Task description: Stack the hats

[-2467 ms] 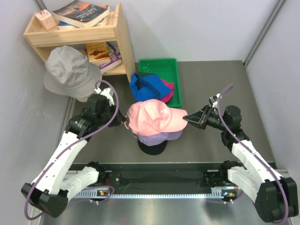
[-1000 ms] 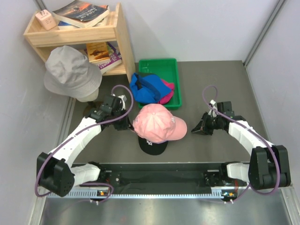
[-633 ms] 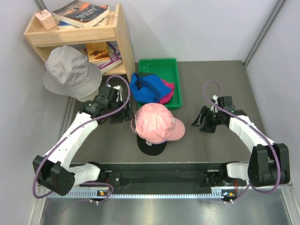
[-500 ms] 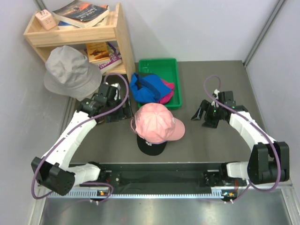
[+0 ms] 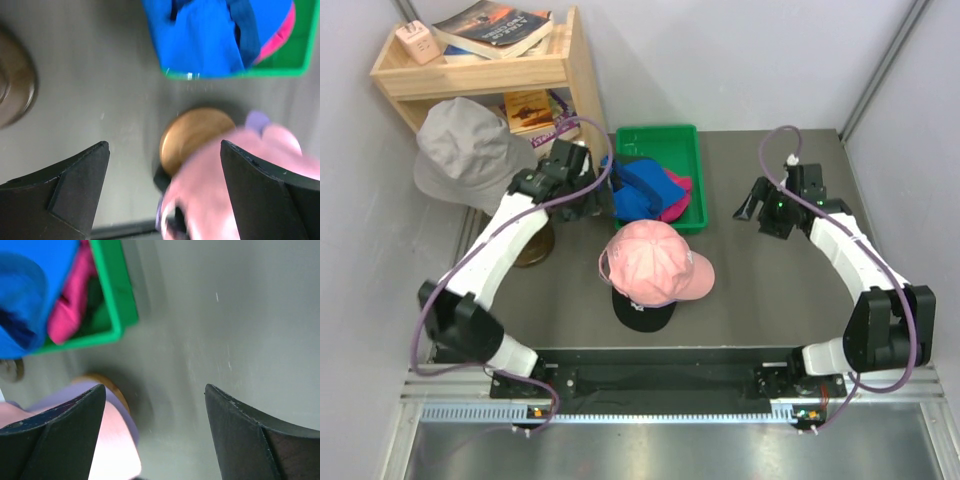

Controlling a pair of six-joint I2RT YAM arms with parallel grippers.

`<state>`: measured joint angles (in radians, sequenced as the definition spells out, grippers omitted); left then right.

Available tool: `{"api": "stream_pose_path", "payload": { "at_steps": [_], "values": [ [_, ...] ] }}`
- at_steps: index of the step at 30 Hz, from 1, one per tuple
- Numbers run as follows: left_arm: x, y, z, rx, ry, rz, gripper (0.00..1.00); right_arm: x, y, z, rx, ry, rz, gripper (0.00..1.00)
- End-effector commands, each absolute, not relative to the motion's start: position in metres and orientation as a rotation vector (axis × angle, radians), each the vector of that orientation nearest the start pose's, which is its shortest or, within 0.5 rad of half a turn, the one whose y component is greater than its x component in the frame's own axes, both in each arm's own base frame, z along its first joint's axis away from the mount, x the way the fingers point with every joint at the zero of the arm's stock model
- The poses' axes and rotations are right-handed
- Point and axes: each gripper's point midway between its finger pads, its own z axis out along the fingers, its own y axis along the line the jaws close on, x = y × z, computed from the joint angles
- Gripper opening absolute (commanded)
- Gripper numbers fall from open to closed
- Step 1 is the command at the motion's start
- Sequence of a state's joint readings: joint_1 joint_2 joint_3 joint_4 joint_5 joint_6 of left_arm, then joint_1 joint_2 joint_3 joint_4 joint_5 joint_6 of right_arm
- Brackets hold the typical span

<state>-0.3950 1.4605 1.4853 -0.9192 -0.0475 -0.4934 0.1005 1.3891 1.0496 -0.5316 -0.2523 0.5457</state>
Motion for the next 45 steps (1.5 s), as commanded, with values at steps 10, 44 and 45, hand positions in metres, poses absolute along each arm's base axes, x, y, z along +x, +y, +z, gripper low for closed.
{"api": "stream_pose_path", "payload": {
  "at_steps": [10, 44, 45],
  "values": [
    [0.435, -0.165, 0.182, -0.214, 2.434, -0.204, 0.82, 0.382, 0.086, 0.227, 0.35, 2.153, 0.533, 0.8],
    [0.448, -0.143, 0.198, -0.215, 2.165, -0.168, 0.0, 0.38, 0.089, 0.236, 0.328, 2.104, 0.562, 0.8],
    [0.445, -0.142, 0.209, -0.207, 2.134, -0.18, 0.0, 0.381, 0.089, 0.238, 0.327, 2.092, 0.564, 0.8]
  ]
}}
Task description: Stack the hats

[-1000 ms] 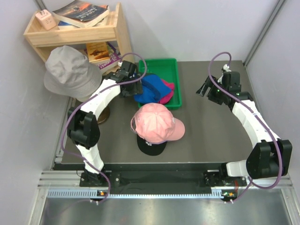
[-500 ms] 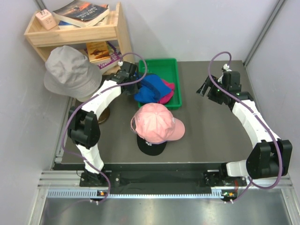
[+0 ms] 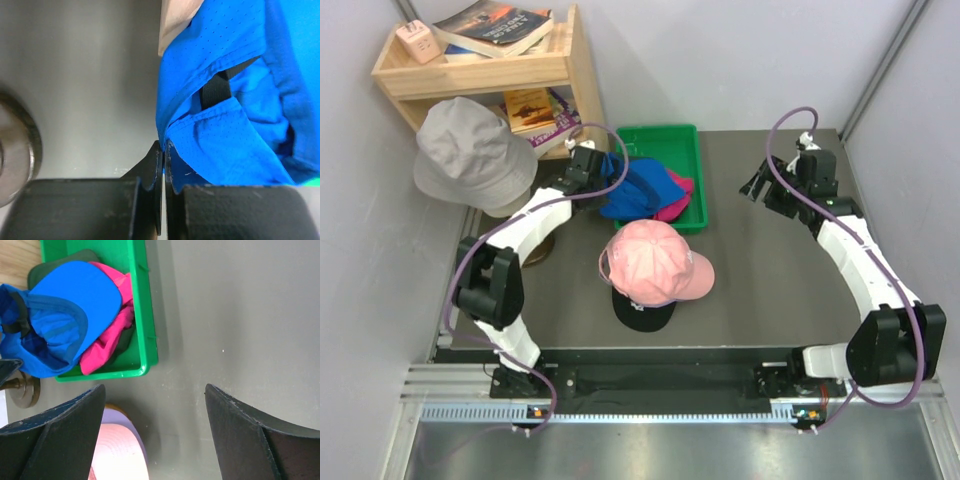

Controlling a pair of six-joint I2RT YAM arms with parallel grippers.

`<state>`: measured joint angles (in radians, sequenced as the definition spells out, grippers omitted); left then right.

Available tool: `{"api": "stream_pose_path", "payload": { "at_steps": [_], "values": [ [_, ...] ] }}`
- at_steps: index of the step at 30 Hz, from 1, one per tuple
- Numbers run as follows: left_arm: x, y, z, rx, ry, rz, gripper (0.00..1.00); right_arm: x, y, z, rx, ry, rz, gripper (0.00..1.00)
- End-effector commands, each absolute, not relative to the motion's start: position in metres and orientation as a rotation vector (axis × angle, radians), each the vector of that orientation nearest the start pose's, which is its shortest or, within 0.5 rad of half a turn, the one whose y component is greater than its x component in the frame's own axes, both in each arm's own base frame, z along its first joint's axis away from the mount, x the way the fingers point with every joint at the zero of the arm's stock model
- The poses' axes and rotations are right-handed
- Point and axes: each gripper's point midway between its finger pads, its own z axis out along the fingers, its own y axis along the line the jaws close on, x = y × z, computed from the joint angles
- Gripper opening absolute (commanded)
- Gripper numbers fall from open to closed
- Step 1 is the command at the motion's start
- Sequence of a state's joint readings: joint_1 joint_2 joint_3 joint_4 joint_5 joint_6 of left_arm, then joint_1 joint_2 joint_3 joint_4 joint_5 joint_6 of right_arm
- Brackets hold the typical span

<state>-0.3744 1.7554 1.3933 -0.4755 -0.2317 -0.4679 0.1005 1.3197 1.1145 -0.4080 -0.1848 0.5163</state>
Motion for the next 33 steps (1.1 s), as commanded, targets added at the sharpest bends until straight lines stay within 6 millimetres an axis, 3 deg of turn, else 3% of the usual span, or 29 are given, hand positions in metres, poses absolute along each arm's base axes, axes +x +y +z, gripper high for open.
{"api": "stream_pose_path", "payload": {
  "at_steps": [1, 10, 15, 20, 25, 33],
  "values": [
    [0.443, -0.142, 0.216, -0.195, 2.118, -0.186, 0.0, 0.381, 0.09, 0.239, 0.324, 2.086, 0.568, 0.8],
    [0.425, -0.166, 0.293, 0.072, 1.929, -0.36, 0.0, 0.389, 0.111, 0.262, 0.227, 1.991, 0.68, 0.8],
    [0.425, -0.189, 0.348, 0.212, 1.802, -0.473, 0.0, 0.397, 0.139, 0.295, 0.125, 1.867, 0.84, 0.8],
    [0.419, -0.221, 0.387, 0.313, 1.729, -0.66, 0.0, 0.399, 0.168, 0.328, 0.01, 1.758, 0.998, 0.8],
    [0.41, -0.248, 0.43, 0.336, 1.642, -0.865, 0.0, 0.396, 0.173, 0.349, 0.012, 1.684, 1.052, 0.8],
    [0.401, -0.269, 0.486, 0.266, 1.546, -1.033, 0.0, 0.384, 0.167, 0.34, -0.015, 1.682, 0.982, 0.8]
  ]
}}
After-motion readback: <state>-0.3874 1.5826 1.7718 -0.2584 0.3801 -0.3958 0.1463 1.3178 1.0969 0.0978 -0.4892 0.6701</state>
